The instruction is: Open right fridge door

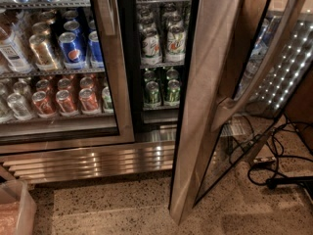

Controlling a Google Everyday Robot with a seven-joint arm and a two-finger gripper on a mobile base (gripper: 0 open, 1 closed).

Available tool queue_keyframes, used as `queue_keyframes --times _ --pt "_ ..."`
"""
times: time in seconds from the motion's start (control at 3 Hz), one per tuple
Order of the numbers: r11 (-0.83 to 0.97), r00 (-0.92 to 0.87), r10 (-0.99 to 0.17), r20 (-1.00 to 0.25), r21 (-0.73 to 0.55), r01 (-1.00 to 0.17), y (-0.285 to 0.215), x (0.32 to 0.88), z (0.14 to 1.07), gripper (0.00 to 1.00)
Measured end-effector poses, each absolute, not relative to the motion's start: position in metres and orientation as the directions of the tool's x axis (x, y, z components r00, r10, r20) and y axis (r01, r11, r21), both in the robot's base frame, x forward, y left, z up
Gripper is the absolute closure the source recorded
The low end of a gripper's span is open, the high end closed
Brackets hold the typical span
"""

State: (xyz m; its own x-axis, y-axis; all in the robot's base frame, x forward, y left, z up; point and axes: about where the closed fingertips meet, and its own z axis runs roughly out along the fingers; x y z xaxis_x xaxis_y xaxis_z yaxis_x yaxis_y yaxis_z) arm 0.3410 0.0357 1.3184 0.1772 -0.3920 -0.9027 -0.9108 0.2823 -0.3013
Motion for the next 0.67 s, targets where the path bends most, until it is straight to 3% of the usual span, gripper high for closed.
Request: queue_keyframes --times 0.67 --pt "0.282 0.177 -0.392 -0.903 -0.301 -0.911 0.0357 0.341 1.3184 0.4"
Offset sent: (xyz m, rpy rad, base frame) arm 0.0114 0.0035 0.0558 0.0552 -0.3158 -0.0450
